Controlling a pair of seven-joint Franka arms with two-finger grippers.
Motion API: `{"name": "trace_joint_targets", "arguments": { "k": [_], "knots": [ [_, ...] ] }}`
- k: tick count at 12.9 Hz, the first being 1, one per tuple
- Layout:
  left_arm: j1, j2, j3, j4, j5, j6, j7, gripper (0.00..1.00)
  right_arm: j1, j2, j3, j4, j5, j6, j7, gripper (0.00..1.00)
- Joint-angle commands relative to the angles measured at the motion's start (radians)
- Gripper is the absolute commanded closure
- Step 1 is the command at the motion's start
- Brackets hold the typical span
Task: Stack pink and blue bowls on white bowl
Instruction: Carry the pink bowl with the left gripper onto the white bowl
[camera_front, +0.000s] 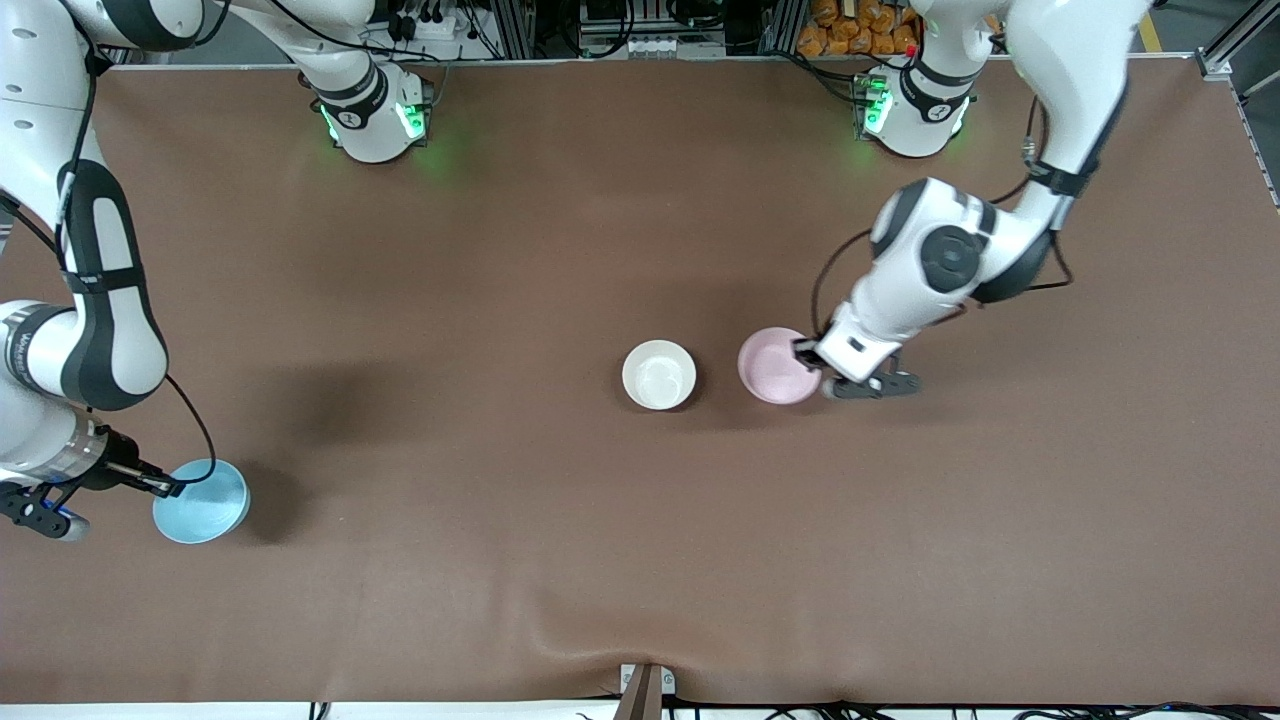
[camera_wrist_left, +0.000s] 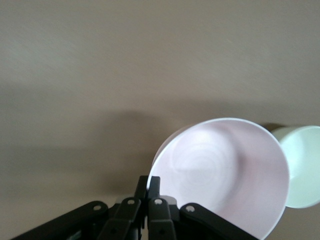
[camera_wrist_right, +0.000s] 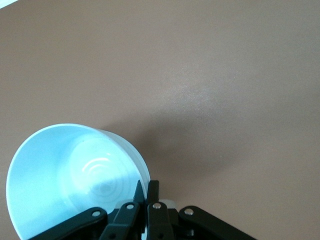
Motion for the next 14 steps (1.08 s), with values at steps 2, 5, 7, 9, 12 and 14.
{"name": "trace_joint_targets", "arguments": {
  "k": [2, 5, 7, 9, 12, 14],
  "knots": [
    [-0.106, 0.058, 0.009, 0.096, 0.003, -0.016, -0.174, 1.0, -0.001, -0.064, 0.018, -0.002, 0.009, -0.086, 0.002, 1.0],
    [-0.171, 0.122, 0.009, 0.18, 0.008, -0.016, -0.266, 1.0, 0.001, -0.108, 0.019, -0.002, 0.079, -0.142, 0.002, 1.0],
    [-0.226, 0.179, 0.017, 0.246, 0.016, -0.016, -0.324, 1.0, 0.019, -0.127, 0.018, -0.003, 0.111, -0.194, 0.008, 1.0],
    [-0.248, 0.199, 0.03, 0.256, 0.017, -0.015, -0.332, 1.0, 0.052, -0.134, 0.016, -0.005, 0.113, -0.202, 0.017, 1.0],
    [-0.248, 0.217, 0.03, 0.247, 0.023, -0.016, -0.332, 1.0, 0.075, -0.133, 0.016, -0.002, 0.116, -0.19, 0.057, 1.0],
    [-0.249, 0.24, 0.03, 0.253, 0.025, -0.016, -0.332, 1.0, 0.088, -0.131, 0.018, -0.003, 0.118, -0.19, 0.059, 1.0]
  ]
}}
